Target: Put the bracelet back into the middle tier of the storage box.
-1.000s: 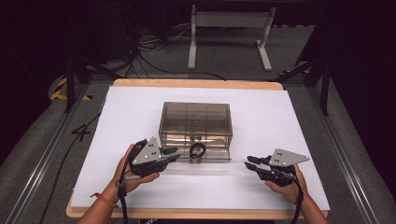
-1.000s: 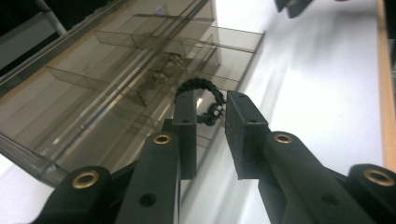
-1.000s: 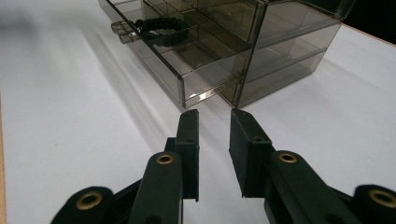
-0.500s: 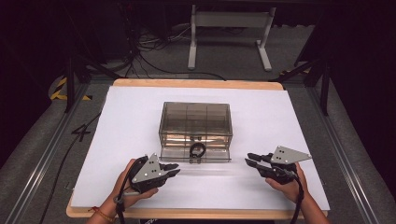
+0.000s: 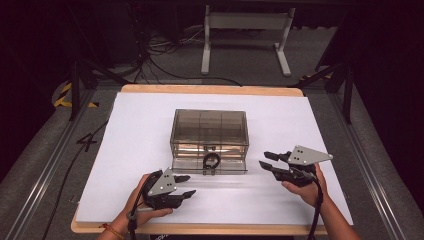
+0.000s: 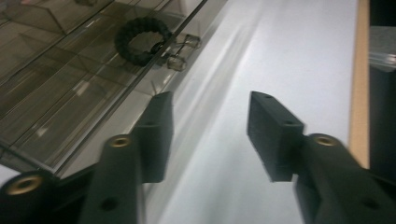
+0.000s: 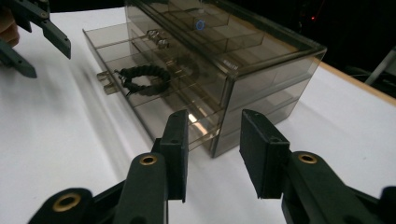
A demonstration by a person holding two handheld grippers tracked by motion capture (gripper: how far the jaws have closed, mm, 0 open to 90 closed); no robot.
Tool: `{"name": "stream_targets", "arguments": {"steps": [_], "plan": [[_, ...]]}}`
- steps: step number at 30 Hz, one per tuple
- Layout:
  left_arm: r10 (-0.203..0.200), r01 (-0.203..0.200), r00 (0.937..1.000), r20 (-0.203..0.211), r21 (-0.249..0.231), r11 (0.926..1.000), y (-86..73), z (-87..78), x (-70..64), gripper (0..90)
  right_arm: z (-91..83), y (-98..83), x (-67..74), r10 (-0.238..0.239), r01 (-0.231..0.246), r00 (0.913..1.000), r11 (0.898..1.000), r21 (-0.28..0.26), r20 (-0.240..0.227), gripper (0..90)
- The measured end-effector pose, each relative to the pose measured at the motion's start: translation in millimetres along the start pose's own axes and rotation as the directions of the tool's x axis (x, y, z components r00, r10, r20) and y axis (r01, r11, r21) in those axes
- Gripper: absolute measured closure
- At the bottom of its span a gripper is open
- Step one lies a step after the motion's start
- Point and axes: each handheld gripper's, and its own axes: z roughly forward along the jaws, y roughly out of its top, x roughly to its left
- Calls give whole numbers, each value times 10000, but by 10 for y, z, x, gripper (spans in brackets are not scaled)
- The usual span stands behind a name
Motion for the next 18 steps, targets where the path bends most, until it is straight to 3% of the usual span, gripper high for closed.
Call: {"name": "stream_targets", "arguments": {"steps": [13,18], "plan": [[-16,18,9999,108,-181,9998,2,34,10,515,198,213,-92,73,-76,10000,9989,-453,-62,661],[188,-188,9998,-18,-236,9995,-9,40,-4,582,285,274,-107,57,-65,9999,9986,-531,-139,700]]}}
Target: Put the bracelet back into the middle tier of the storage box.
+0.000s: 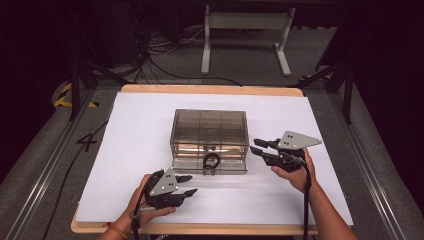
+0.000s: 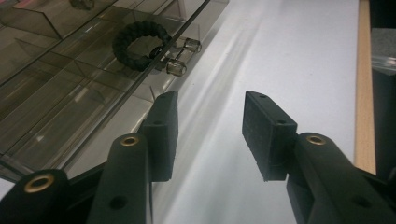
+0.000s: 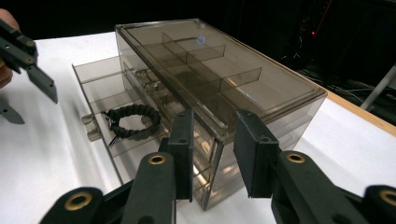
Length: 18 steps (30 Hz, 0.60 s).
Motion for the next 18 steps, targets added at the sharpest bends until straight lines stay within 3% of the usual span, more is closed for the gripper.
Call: {"name": "stream_targets", "arguments": {"steps": [10,18], "plan": [[68,-66,9994,-354,50,10000,-1,48,-10,788,140,88,-17,-99,99,9999,10000,10,-106,744],[152,-140,9978,-644,196,9997,31,119,4,864,215,117,-82,5,-5,10000,10000,48,-88,708]]}}
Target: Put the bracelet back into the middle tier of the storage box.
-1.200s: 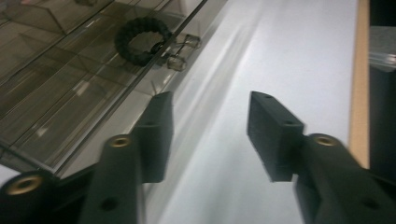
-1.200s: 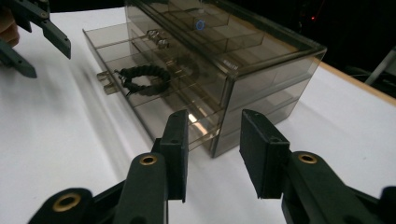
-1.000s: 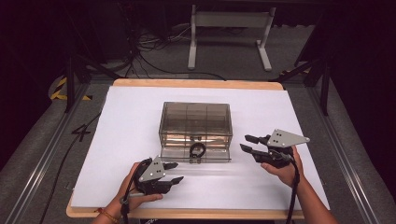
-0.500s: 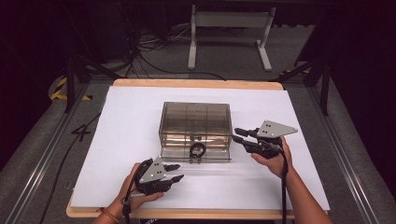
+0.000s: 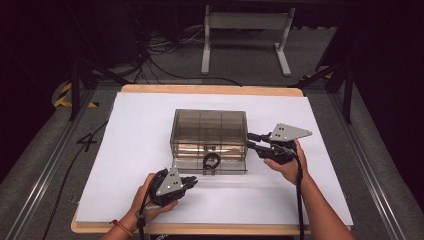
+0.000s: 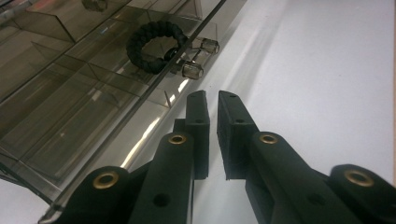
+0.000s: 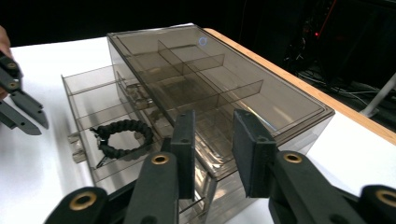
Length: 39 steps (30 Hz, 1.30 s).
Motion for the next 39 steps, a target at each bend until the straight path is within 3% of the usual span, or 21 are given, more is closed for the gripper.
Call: {"name": "stream_targets", "arguments": {"steps": [4,15,24,39], "plan": [[-55,60,9992,-393,112,9999,7,36,13,893,41,19,-55,135,-135,9999,9999,-3,-57,712],[39,-34,9987,-499,99,9999,49,101,16,897,188,54,-113,41,-36,9997,9997,243,-232,900],[76,-69,9987,-511,146,9999,92,172,20,892,304,33,-140,126,-119,9997,9991,414,-190,900],[8,7,9977,-681,223,9998,98,249,37,893,324,13,-164,301,-295,9994,9989,359,-175,900]]}}
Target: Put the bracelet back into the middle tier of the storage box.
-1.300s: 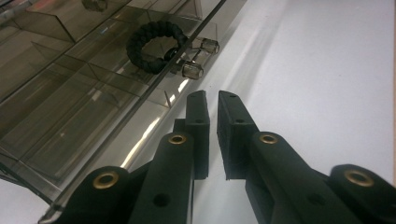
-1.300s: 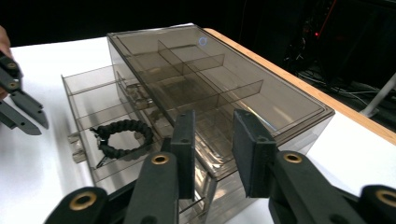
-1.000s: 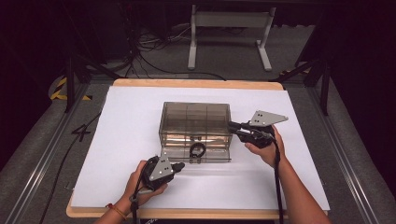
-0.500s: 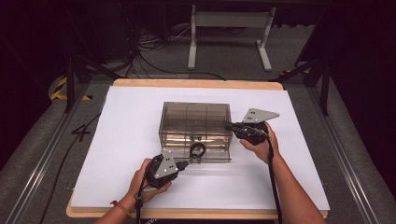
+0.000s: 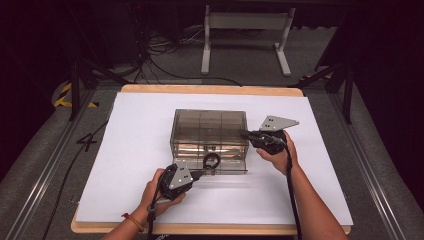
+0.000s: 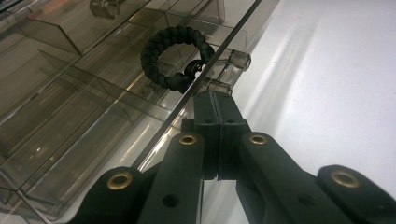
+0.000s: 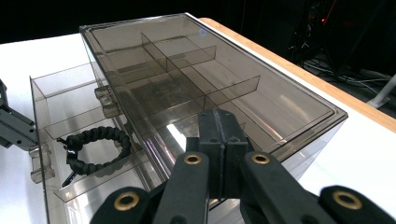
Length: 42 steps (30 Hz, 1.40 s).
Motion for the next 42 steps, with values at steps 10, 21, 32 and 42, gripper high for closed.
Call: {"name": "stream_targets", "arguments": {"steps": [10,21,32,42], "plan": [[-42,42,10000,-20,3,10000,4,23,3,894,16,2,9,-12,12,10000,10000,-39,11,900],[-36,37,9998,-179,81,10000,3,49,22,894,23,4,11,2,-2,10000,10000,-24,-18,900],[-85,86,9998,-178,59,9999,23,93,75,896,25,15,10,-30,30,10000,10000,77,25,900],[-168,168,9993,-336,-17,9999,43,113,113,896,25,25,17,-51,50,10000,9999,161,75,900]]}}
